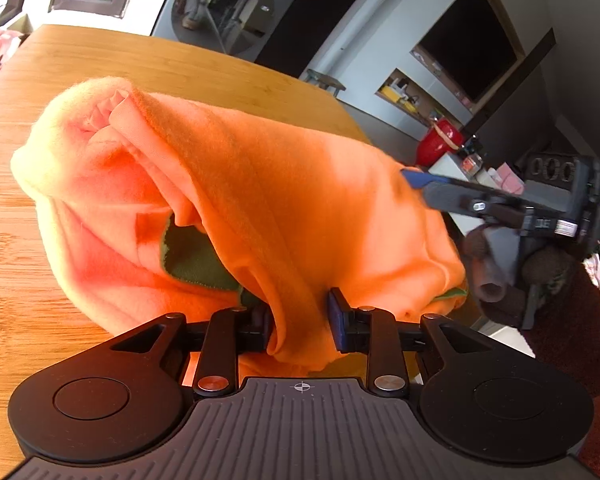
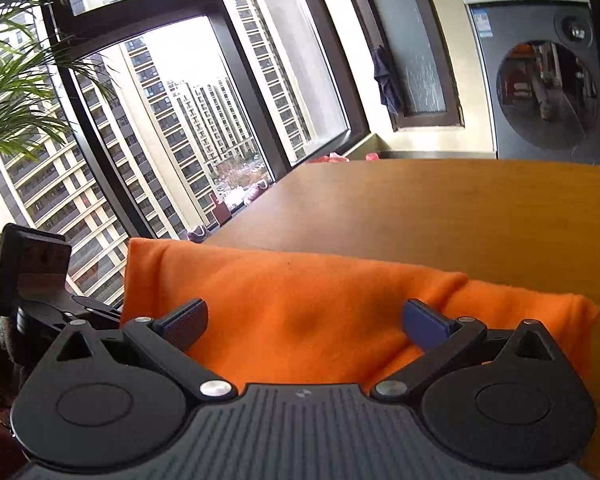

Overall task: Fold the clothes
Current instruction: 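Fold the costume side over toward the right tool with the left tool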

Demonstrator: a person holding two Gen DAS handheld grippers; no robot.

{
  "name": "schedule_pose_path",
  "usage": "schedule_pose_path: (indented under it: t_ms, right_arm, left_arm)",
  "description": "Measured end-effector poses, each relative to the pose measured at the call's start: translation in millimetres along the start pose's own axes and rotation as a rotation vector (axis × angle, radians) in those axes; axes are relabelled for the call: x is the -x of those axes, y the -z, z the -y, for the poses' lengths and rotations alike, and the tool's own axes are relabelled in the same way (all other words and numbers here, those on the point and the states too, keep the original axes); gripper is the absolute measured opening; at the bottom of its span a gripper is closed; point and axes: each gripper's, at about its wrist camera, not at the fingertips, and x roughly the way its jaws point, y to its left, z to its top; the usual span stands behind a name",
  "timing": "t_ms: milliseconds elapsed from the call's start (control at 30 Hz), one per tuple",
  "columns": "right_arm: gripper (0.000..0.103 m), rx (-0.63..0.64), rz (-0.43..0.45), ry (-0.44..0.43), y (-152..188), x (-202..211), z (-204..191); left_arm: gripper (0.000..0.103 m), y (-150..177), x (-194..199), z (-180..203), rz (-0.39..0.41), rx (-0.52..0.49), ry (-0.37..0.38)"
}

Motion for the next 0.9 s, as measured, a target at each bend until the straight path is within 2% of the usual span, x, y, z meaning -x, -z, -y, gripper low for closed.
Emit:
schedule_pose_path:
  t_ms: [33,67,133,200,267,333,367,400,467,567,600,633,700,767,867,900]
  right_arm:
    - [0.103,-0.015,-0.025,0.018,7.7,-12.1,4.2]
    - [0.103,0.024,-0.007,0.038,15.3,-13.6,0.3]
    - [0.103,0.1,0.023,0.08,28.9,-16.0,-8.2]
    - [0.103,0.147,0.015,0.115,33.9,-15.6,-16.9]
    - [0.103,0.163,0.014,0.132,37.0,-16.0,-20.4]
    - [0.103,0.165,0.011,0.14,37.9,-16.9,-21.6]
    - [0.103,0.169,0.006,0.142,37.5,-17.6,-21.9]
    - [0.103,0.178,0.001,0.145,36.7,-18.9,-22.8]
    - [0.103,0.196,-0.008,0.147,35.5,-21.0,-24.4]
    - [0.103,0.22,-0.011,0.137,29.4,-13.7,-25.9]
    - [0.103,0.226,-0.012,0.133,26.6,-10.6,-26.4]
    - [0.103,0.235,-0.005,0.132,23.2,-6.0,-27.1]
    - [0.103,0.27,0.046,0.155,13.6,9.4,-29.5]
    - [0.103,0.322,0.08,0.217,7.0,18.9,-30.8]
    - [0.103,0.364,0.017,0.332,9.1,6.1,-22.8]
    - [0.103,0.363,-0.031,0.37,15.9,-4.7,-17.4]
  left_arm:
    - [0.045,-0.1,9.0,2.9,0.012,-0.019,0.019]
    - [0.051,-0.2,18.0,5.9,0.024,-0.037,0.039]
    - [0.056,-4.9,39.0,16.1,0.087,-0.081,0.08]
    - [0.061,-14.1,56.0,26.4,0.166,-0.103,0.131]
    - [0.079,-27.3,65.4,33.6,0.254,-0.113,0.171]
    - [0.084,-35.7,63.2,37.1,0.312,-0.105,0.179]
    - [0.083,-39.5,57.0,35.3,0.317,-0.081,0.179]
    - [0.084,-43.2,49.9,32.8,0.317,-0.053,0.177]
    - [0.084,-43.2,30.1,18.2,0.264,0.025,0.157]
    - [0.081,-29.5,-1.1,-17.3,0.12,0.143,0.051]
    - [0.08,-21.3,-9.9,-32.8,0.068,0.19,0.028]
    - [0.078,-13.8,-16.6,-45.2,0.045,0.23,0.037]
    - [0.078,-6.4,-17.4,-55.4,0.075,0.253,0.079]
    - [0.078,-7.2,-18.0,-59.0,0.084,0.269,0.091]
    - [0.079,-8.5,-19.4,-61.6,0.081,0.277,0.094]
    - [0.079,-9.8,-18.2,-60.5,0.078,0.274,0.091]
